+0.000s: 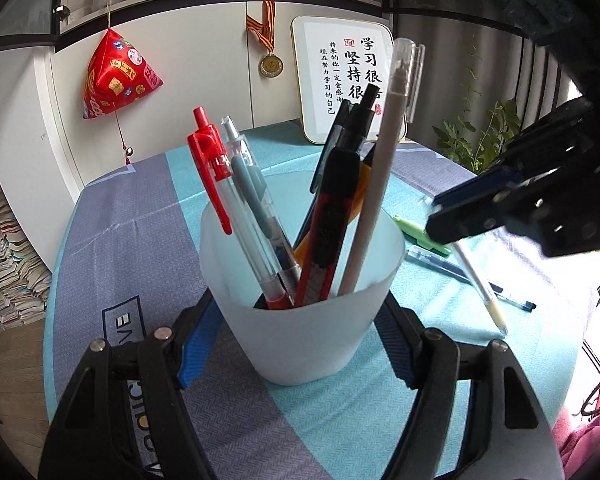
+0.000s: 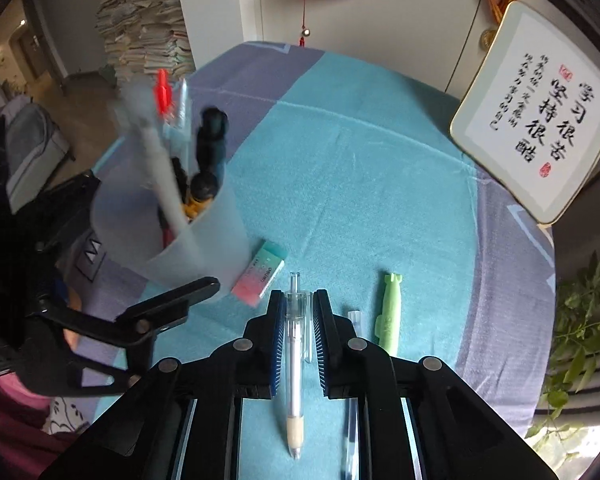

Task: Organize stationery
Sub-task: 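Carry the clear pens over the cup and drop them in with the right gripper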

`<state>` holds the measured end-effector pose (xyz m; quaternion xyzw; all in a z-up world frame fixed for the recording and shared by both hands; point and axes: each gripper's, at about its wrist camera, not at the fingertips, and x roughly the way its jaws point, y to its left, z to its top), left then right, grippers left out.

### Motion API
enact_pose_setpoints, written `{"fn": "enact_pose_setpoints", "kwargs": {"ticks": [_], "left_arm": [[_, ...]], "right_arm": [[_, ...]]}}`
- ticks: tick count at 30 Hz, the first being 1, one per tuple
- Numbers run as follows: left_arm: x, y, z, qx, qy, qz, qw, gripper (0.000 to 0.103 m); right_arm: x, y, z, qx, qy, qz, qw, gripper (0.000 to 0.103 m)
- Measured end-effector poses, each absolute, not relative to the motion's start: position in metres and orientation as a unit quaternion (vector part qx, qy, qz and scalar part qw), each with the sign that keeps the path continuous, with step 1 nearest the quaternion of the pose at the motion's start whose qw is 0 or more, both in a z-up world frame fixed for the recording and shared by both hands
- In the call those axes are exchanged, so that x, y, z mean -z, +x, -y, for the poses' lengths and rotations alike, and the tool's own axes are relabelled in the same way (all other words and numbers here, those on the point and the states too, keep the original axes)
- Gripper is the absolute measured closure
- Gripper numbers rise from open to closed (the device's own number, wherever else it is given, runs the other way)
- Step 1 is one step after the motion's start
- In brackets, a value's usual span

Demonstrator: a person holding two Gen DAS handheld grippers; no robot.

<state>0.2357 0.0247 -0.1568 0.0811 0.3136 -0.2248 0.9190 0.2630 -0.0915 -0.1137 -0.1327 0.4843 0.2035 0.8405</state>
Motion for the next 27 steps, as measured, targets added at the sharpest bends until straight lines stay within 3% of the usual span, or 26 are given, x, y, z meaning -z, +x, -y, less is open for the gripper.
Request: {"fn": "enact_pose_setpoints", "kwargs": {"ticks": [16, 27], "left_arm": [[0.158, 0.236, -0.025, 0.226, 0.079, -0.315, 0.918, 0.032], [0.158, 0.237, -0.025, 0.226, 0.079, -0.316, 0.918, 0.032]], "right_arm": [[-0.029, 0.2, 0.088, -0.25, -0.058, -0.343, 0.904, 0.092], [0.006, 0.228, 0.055, -0.28, -0.056, -0.372, 0.883, 0.092]]}}
